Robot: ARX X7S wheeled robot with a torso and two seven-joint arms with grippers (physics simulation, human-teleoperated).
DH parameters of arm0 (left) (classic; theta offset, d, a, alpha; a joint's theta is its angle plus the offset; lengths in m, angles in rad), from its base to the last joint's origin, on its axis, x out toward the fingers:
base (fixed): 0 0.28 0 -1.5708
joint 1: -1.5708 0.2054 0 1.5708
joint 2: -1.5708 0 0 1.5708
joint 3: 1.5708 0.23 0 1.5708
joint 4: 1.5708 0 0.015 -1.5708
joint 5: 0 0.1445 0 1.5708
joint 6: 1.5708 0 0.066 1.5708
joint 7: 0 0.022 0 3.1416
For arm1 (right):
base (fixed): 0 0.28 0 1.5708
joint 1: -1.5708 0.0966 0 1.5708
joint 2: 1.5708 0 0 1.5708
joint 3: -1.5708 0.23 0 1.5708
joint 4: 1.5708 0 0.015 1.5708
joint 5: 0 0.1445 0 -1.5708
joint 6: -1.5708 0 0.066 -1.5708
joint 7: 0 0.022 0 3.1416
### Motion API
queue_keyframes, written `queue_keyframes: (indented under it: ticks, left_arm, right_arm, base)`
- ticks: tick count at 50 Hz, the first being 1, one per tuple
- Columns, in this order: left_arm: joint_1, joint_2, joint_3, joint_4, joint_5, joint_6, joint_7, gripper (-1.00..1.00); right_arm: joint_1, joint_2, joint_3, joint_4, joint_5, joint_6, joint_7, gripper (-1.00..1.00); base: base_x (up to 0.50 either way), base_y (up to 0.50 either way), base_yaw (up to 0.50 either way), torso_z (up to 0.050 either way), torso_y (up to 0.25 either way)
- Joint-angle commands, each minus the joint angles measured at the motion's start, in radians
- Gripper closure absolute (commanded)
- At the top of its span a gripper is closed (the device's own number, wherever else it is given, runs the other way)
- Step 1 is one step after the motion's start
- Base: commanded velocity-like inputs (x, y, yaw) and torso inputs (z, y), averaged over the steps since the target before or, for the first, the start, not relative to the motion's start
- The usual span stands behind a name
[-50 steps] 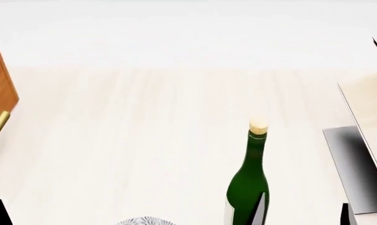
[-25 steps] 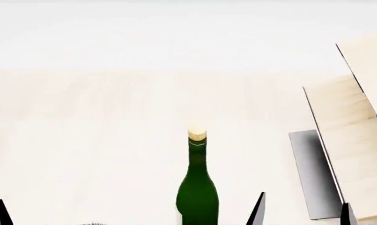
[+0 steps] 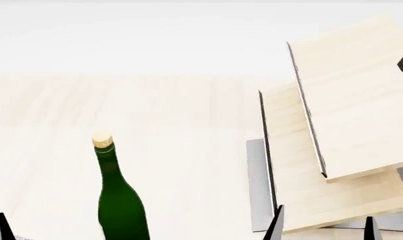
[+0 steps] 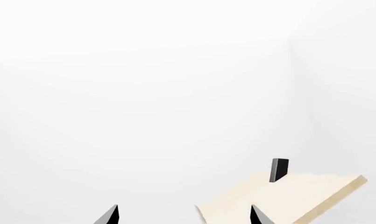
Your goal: Put the wine bottle on the wine rack.
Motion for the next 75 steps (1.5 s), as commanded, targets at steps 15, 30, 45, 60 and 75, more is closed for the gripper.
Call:
queue_keyframes:
  ticks: [15,30,45,60,75]
  left_arm:
    - [-0.002,-0.012,0.009,0.0,-0.001,0.0,-0.014,-1.0]
    - [-0.006,-0.018,0.014,-0.002,0.0,-0.003,-0.022,-1.0]
    - [-0.009,-0.023,0.025,-0.007,0.004,-0.004,-0.027,-1.0]
    - [-0.014,-0.029,0.025,-0.008,0.003,-0.01,-0.036,-1.0]
    - [-0.013,-0.036,0.027,-0.002,0.001,-0.012,-0.044,-1.0]
  right_arm:
    - [0.003,0.012,-0.013,0.003,0.004,0.0,0.012,-1.0]
    - [0.014,0.019,-0.037,0.016,-0.016,0.027,0.011,-1.0]
    - [0.032,0.017,-0.052,-0.074,-0.06,0.143,0.037,-1.0]
    - [0.162,0.01,-0.107,-0.284,-0.06,0.458,0.019,-1.0]
    - [0.504,-0.022,-0.153,-0.432,-0.003,0.928,-0.042,-1.0]
  base:
    - [0.0,-0.38,0.0,0.0,0.0]
    - [0.0,-0.01,0.0,0.0,0.0]
    - [0.0,0.0,0.0,0.0,0.0]
    - [0.0,0.0,0.0,0.0,0.0]
    - [0.0,0.0,0.0,0.0,0.0]
